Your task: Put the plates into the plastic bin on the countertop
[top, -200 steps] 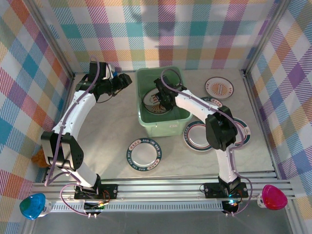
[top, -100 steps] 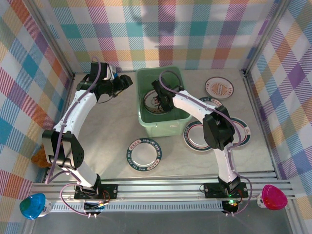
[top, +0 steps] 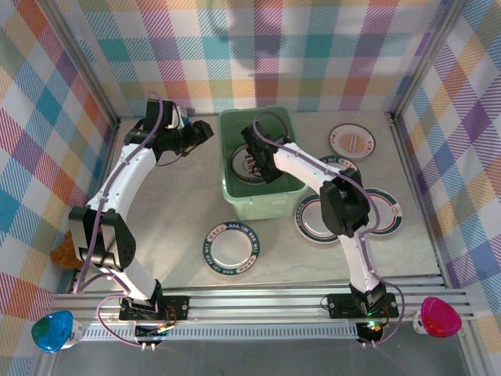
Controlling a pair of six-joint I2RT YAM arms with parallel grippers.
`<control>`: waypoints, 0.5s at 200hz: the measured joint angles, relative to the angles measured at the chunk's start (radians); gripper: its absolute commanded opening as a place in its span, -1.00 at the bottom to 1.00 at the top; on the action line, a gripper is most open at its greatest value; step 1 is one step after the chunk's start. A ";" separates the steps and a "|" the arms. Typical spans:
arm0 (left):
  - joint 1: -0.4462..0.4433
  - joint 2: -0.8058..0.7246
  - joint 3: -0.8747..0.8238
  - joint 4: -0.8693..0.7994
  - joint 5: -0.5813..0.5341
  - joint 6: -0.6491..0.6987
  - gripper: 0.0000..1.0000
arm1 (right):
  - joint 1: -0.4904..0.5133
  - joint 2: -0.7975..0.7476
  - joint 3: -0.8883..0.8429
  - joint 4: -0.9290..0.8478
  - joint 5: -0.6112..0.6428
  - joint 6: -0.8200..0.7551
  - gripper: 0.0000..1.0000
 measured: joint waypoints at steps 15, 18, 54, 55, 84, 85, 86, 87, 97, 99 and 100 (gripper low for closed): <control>0.000 0.000 0.000 -0.001 0.003 0.000 0.29 | 0.000 0.039 0.055 -0.040 -0.001 -0.008 0.97; 0.000 0.000 0.000 -0.001 0.003 0.000 0.29 | 0.000 0.048 0.069 -0.050 -0.001 -0.007 0.97; 0.000 0.002 0.000 -0.002 0.006 0.000 0.28 | 0.000 0.089 0.139 -0.116 -0.005 -0.009 0.98; 0.000 0.002 0.000 -0.002 0.006 0.000 0.29 | 0.000 0.089 0.140 -0.117 -0.005 -0.009 0.98; 0.000 0.010 0.000 -0.006 0.007 0.000 0.28 | 0.000 0.089 0.158 -0.156 -0.004 -0.033 0.98; 0.000 0.010 0.000 -0.006 0.007 0.000 0.28 | 0.000 0.089 0.158 -0.157 -0.004 -0.034 0.98; 0.000 0.010 0.000 -0.006 0.007 0.000 0.28 | 0.000 0.089 0.159 -0.158 -0.004 -0.035 0.98; 0.000 0.011 0.000 -0.007 0.007 0.000 0.28 | 0.000 0.089 0.160 -0.159 -0.004 -0.035 0.98; 0.000 0.014 0.000 -0.013 0.007 0.001 0.29 | 0.000 0.089 0.171 -0.171 -0.004 -0.048 0.98; 0.000 0.016 0.000 -0.015 0.007 0.002 0.29 | 0.000 0.089 0.174 -0.174 -0.003 -0.051 0.98; 0.000 0.016 0.000 -0.015 0.007 0.002 0.29 | 0.000 0.089 0.175 -0.176 -0.003 -0.053 0.98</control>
